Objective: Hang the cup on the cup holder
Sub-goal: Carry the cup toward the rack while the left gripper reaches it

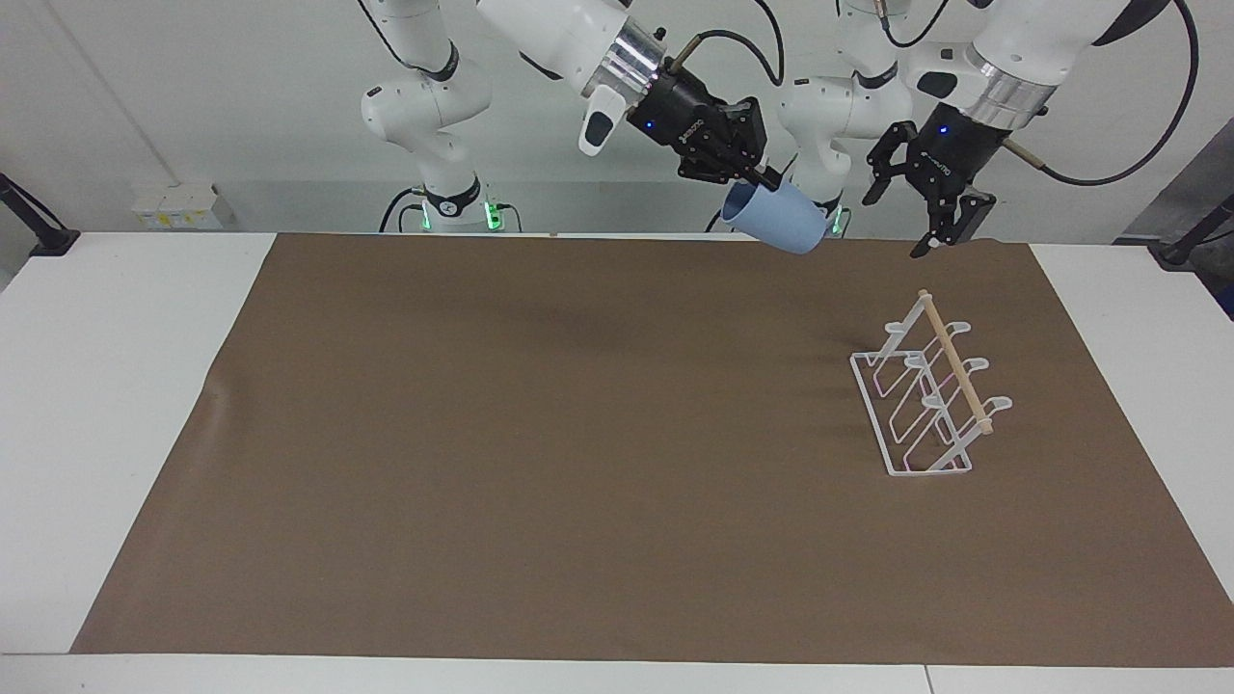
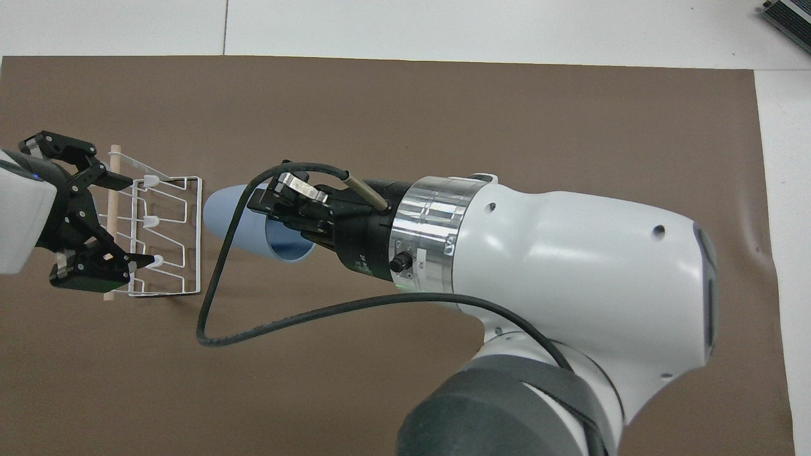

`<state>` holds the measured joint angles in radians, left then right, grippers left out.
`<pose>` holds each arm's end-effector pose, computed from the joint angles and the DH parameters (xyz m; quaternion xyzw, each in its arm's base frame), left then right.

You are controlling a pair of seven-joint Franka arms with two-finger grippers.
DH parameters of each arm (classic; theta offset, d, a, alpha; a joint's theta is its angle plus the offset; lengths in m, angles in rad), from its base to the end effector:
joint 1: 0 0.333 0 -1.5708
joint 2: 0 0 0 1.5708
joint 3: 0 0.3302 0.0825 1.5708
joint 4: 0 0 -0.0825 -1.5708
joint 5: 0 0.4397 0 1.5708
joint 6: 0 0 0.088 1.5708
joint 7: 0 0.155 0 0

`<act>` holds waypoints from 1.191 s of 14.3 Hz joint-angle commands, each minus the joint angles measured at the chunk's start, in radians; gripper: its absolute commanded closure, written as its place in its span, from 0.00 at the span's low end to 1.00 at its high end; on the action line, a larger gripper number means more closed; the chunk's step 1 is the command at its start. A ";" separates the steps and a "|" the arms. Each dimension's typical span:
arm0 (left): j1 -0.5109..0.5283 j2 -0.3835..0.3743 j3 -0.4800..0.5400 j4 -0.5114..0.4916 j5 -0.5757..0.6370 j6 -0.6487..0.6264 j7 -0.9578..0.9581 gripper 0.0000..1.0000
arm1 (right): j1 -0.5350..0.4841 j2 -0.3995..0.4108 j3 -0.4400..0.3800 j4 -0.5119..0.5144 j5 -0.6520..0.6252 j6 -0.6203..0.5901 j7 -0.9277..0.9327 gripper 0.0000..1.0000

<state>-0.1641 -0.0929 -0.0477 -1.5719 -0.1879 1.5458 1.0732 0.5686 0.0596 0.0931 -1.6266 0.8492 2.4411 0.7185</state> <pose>0.5603 -0.1518 0.6457 0.7935 -0.6007 0.0683 0.0692 0.5540 0.4601 0.6477 -0.8401 0.2198 -0.0261 0.4952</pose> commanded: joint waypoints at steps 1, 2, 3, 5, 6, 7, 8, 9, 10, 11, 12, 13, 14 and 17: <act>-0.005 -0.027 -0.007 -0.019 -0.054 0.057 0.126 0.00 | 0.010 -0.006 -0.004 -0.007 0.027 0.026 0.013 1.00; -0.005 -0.027 -0.007 -0.019 -0.085 0.074 0.137 0.00 | 0.010 -0.006 -0.004 -0.007 0.027 0.026 0.013 1.00; -0.005 -0.025 -0.009 -0.017 -0.109 0.085 0.139 0.00 | 0.010 -0.006 -0.004 -0.007 0.027 0.026 0.013 1.00; -0.005 -0.025 -0.027 -0.019 -0.142 0.097 0.142 0.00 | 0.011 -0.006 -0.004 -0.007 0.027 0.026 0.013 1.00; -0.005 -0.025 -0.043 -0.017 -0.148 0.102 0.143 0.00 | 0.010 -0.006 -0.004 -0.007 0.027 0.026 0.015 1.00; -0.003 -0.025 -0.066 -0.014 -0.148 0.105 0.142 0.00 | 0.010 -0.006 -0.004 -0.007 0.027 0.026 0.016 1.00; -0.005 -0.025 -0.076 -0.014 -0.148 0.115 0.139 0.00 | 0.011 -0.006 -0.004 -0.007 0.027 0.024 0.018 1.00; -0.005 -0.027 -0.092 -0.016 -0.148 0.129 0.133 0.00 | 0.011 -0.006 -0.004 -0.007 0.027 0.024 0.018 1.00; -0.003 -0.025 -0.104 -0.017 -0.150 0.152 0.129 0.00 | 0.011 -0.006 -0.004 -0.007 0.027 0.022 0.018 1.00; -0.005 -0.027 -0.106 -0.026 -0.150 0.178 0.128 0.00 | 0.011 -0.006 -0.004 -0.007 0.027 0.022 0.018 1.00; -0.009 -0.027 -0.110 -0.034 -0.151 0.197 0.129 0.00 | 0.011 -0.006 -0.004 -0.007 0.027 0.024 0.018 1.00; -0.021 -0.027 -0.113 -0.037 -0.156 0.217 0.128 0.00 | 0.010 -0.006 -0.004 -0.007 0.027 0.024 0.018 1.00; -0.026 -0.027 -0.113 -0.054 -0.159 0.243 0.126 0.00 | 0.010 -0.006 -0.004 -0.007 0.028 0.022 0.018 1.00; -0.049 -0.028 -0.113 -0.098 -0.183 0.300 0.123 0.00 | 0.010 -0.006 -0.004 -0.007 0.027 0.021 0.018 1.00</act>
<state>-0.1843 -0.1027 -0.1685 -1.6131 -0.3460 1.7752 1.1980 0.5712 0.0609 0.0824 -1.6272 0.8493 2.4492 0.7213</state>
